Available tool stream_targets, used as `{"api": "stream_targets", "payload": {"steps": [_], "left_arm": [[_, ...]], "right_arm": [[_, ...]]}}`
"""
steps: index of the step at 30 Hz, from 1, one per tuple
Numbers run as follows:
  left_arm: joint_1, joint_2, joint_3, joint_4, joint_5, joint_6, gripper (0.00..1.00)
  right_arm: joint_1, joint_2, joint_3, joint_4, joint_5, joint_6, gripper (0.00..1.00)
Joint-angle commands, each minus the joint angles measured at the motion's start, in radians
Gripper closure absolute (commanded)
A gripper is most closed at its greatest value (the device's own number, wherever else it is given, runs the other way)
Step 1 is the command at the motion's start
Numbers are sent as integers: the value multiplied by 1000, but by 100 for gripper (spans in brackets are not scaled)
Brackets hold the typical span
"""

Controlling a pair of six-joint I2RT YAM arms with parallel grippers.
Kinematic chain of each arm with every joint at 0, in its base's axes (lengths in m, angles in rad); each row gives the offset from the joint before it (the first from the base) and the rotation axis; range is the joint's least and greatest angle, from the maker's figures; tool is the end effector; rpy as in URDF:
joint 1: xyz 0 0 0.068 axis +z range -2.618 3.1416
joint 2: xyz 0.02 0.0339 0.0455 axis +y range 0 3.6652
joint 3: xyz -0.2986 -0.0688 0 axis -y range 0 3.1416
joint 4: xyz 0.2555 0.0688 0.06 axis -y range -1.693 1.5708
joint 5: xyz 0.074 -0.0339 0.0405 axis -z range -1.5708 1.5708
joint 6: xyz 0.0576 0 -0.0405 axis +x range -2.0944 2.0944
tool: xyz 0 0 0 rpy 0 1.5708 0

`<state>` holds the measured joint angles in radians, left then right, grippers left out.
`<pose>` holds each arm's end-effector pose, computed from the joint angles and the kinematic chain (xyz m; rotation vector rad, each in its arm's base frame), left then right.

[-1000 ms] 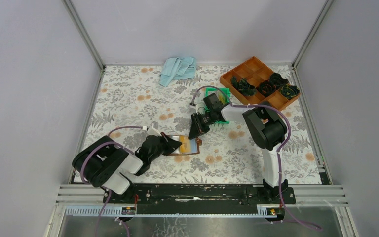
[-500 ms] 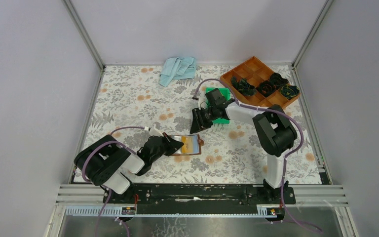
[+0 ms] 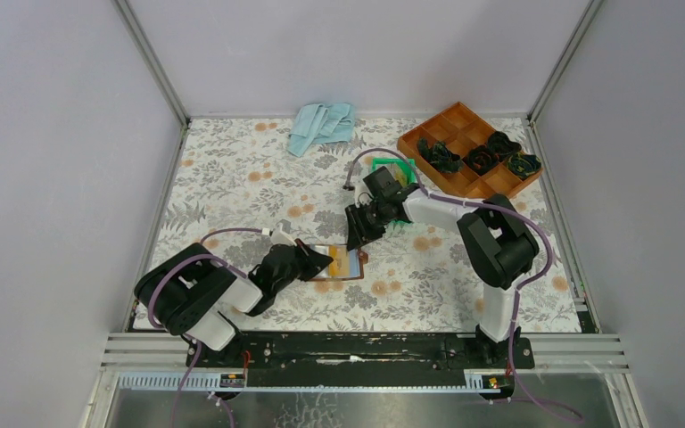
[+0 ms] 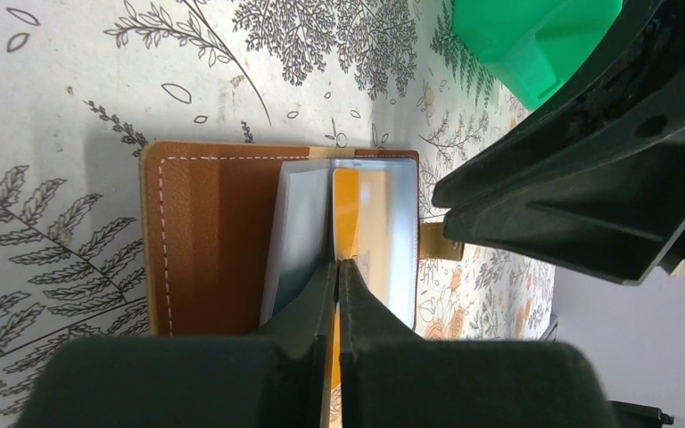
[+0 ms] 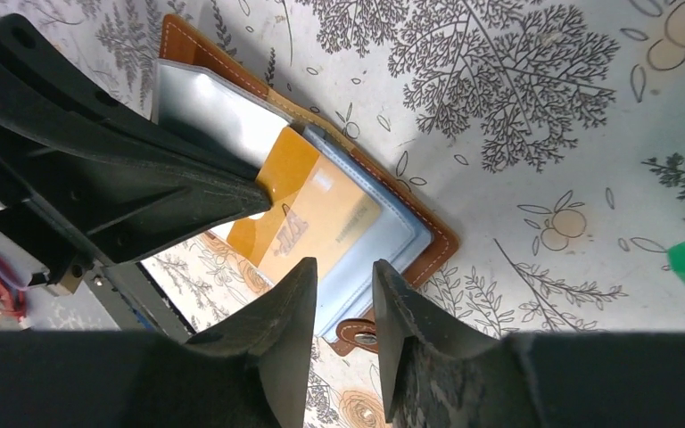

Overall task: Put the credit cards into the card holder
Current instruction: Insert the credit card into the card holder.

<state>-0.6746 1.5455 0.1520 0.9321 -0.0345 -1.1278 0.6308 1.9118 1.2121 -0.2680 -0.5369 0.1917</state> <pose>0.1843 -0.1448 0.1125 -0.5205 2.1521 -1.0519 0.3250 0.2739 0.1746 -0.7920 2.5165 0.9896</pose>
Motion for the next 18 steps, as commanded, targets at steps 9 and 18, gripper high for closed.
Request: {"api": "stream_targets", "payload": {"steps": [9, 18], "left_arm": [[-20, 21, 14, -130, -40, 26, 100], [-24, 17, 18, -157, -53, 28, 100]], "right_arm": [[89, -80, -30, -31, 175, 52, 69], [117, -115, -31, -101, 321, 42, 73]]}}
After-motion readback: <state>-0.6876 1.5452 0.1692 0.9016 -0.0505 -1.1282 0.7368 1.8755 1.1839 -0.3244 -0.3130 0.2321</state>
